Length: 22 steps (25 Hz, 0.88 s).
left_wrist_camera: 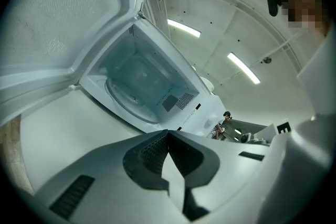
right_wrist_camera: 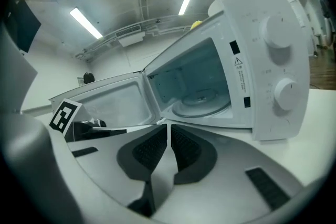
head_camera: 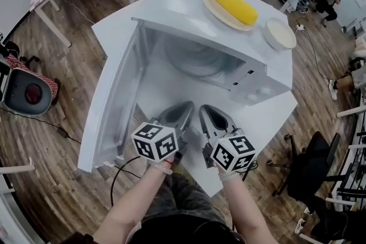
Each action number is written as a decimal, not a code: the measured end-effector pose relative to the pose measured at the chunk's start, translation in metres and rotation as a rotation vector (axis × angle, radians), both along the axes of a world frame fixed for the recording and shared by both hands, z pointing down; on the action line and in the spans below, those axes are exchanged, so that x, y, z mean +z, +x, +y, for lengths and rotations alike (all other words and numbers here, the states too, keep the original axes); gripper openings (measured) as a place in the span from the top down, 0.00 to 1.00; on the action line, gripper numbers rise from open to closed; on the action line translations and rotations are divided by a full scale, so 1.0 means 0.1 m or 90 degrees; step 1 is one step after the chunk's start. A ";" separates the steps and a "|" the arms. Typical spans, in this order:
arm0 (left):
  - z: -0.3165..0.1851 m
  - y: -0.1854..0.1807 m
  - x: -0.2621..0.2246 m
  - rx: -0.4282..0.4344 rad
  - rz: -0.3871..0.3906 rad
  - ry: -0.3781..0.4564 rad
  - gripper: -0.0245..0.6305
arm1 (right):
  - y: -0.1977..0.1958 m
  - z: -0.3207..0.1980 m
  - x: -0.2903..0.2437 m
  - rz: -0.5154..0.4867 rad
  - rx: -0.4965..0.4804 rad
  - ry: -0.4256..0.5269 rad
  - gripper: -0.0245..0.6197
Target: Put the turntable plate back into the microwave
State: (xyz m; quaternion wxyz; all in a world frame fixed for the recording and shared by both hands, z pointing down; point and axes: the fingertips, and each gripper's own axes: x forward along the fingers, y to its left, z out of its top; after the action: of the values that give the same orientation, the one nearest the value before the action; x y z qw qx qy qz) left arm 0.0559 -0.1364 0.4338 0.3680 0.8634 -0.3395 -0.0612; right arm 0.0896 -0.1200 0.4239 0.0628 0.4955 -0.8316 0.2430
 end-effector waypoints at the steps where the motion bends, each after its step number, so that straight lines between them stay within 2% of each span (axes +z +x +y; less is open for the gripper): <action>1: 0.03 -0.01 -0.03 0.001 -0.002 0.003 0.94 | -0.01 0.03 -0.04 0.003 -0.003 0.004 0.90; 11: 0.37 -0.02 -0.34 0.008 -0.037 0.053 0.94 | -0.05 0.34 -0.37 0.041 -0.026 0.063 0.92; 15: 0.52 0.03 -0.45 0.029 -0.041 0.062 0.94 | -0.07 0.51 -0.48 0.052 -0.038 0.080 0.92; 22: 0.71 0.02 -0.65 0.058 -0.056 0.084 0.94 | -0.14 0.74 -0.62 0.036 -0.054 0.092 0.92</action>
State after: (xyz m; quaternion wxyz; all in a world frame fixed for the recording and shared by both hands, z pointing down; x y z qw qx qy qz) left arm 0.0583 -0.0657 0.3688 0.2971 0.9023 -0.3112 -0.0285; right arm 0.0757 -0.0464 0.3615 0.0607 0.4695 -0.8652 0.1653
